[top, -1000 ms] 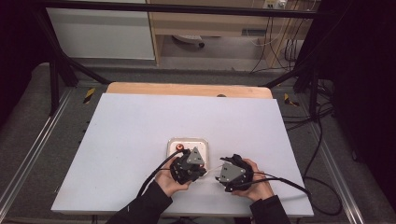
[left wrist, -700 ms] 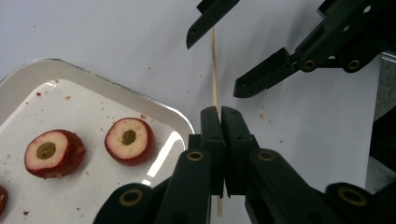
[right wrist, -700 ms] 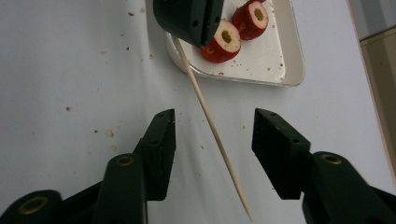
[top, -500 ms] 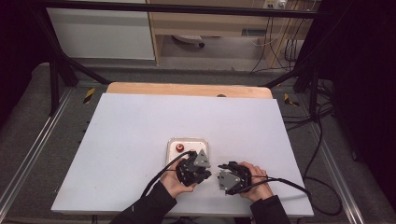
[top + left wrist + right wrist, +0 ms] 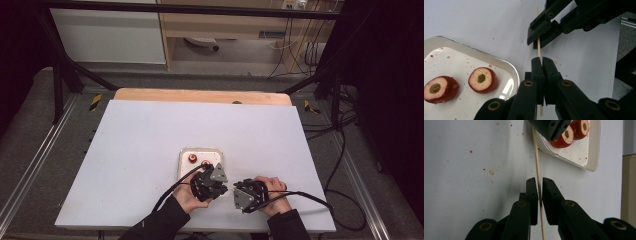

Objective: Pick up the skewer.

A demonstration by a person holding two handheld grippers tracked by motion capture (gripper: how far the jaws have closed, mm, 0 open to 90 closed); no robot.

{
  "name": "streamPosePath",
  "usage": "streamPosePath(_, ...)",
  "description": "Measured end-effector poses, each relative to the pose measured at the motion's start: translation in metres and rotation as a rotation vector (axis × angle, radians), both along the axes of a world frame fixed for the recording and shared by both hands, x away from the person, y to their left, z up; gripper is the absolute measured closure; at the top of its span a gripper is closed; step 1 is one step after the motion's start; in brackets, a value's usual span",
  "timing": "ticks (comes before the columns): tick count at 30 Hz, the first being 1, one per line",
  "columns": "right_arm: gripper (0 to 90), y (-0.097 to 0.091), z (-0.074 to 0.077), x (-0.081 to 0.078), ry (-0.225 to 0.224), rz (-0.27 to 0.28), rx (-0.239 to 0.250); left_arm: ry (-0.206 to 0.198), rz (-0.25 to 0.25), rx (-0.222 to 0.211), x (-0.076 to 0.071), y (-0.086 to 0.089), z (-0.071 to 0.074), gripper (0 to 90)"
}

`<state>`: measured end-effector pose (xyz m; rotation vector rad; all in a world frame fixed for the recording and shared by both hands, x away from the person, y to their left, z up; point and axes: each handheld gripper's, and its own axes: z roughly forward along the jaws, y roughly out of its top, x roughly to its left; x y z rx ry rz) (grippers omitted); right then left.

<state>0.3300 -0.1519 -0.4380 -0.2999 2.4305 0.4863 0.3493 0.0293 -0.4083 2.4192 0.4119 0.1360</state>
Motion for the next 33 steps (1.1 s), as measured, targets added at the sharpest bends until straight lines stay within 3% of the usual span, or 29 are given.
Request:
streamPosePath(5, 88.1, 0.0, 0.0, -0.001, -0.01, 0.024, -0.039, 0.005, -0.003, 0.001, 0.0, -0.001, -0.002, 88.4)
streamPosePath(15, 88.8, 0.002, 0.002, -0.004, -0.043, 0.046, -0.072, 0.033, 0.002, 0.009, 0.003, 0.001, 0.0, 87.3)
streamPosePath(20, 88.8, 0.006, 0.007, -0.004, -0.075, 0.054, -0.09, 0.044, 0.024, 0.071, 0.006, 0.006, 0.004, 78.3)
streamPosePath(29, 88.6, 0.014, 0.012, -0.005, -0.111, 0.054, -0.163, 0.083, 0.022, 0.141, 0.01, 0.008, 0.005, 83.6)
streamPosePath(33, 88.6, 0.019, 0.013, -0.004, -0.139, 0.082, -0.203, 0.103, 0.018, 0.174, 0.01, 0.003, 0.001, 87.1)
